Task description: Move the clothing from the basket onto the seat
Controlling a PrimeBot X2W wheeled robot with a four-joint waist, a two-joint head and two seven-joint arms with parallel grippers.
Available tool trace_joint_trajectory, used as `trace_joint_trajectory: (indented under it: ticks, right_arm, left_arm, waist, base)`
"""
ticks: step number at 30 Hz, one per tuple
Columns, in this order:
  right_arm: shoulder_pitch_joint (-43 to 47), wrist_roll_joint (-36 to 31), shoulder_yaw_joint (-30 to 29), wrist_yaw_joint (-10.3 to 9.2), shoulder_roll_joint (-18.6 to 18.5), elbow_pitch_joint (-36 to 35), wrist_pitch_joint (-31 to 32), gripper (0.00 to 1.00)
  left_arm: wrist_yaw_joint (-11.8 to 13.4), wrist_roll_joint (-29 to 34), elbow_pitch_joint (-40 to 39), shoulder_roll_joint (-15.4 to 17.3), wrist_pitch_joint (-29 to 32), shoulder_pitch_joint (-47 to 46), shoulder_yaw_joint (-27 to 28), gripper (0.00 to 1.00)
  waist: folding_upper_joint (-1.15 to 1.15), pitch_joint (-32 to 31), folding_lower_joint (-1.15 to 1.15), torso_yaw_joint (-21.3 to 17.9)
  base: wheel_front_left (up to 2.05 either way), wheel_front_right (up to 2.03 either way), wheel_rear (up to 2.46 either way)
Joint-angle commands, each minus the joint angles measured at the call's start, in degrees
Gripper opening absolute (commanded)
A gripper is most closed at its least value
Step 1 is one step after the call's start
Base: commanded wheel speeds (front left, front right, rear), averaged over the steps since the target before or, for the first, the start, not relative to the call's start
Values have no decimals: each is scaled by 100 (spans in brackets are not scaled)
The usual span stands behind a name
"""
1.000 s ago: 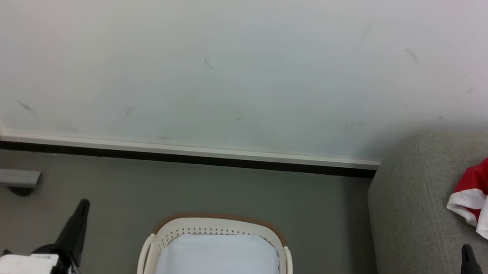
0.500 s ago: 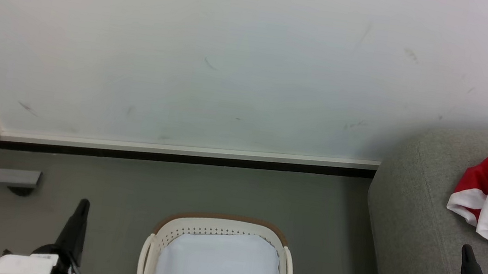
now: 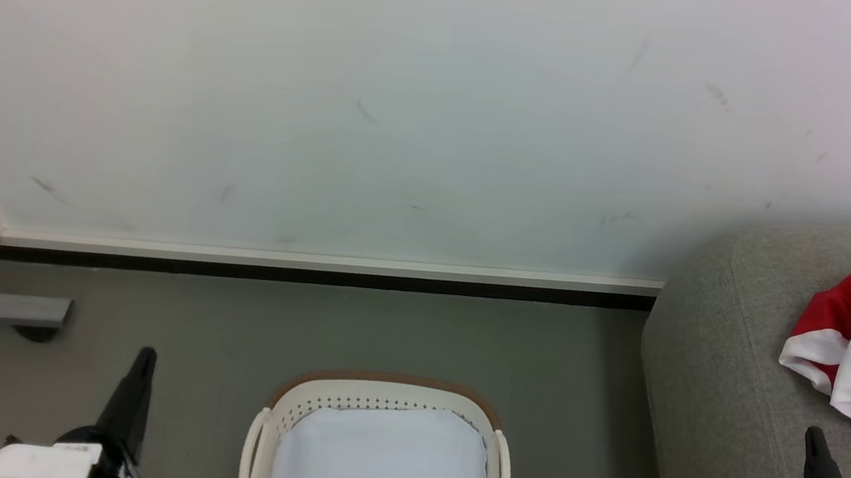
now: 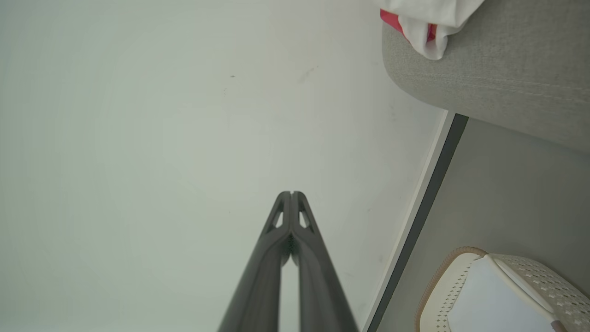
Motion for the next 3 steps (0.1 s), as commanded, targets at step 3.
trace_joint_trajectory:
  ticks: [3]
  right_arm:
    - [-67, -48, -27, -12, 9, -23, 14, 0]
  left_arm:
    - [-23, -80, -20, 39, 24, -43, 0, 0]
  waist:
    - [0, 0, 0, 0]
  base:
    - [0, 0, 0]
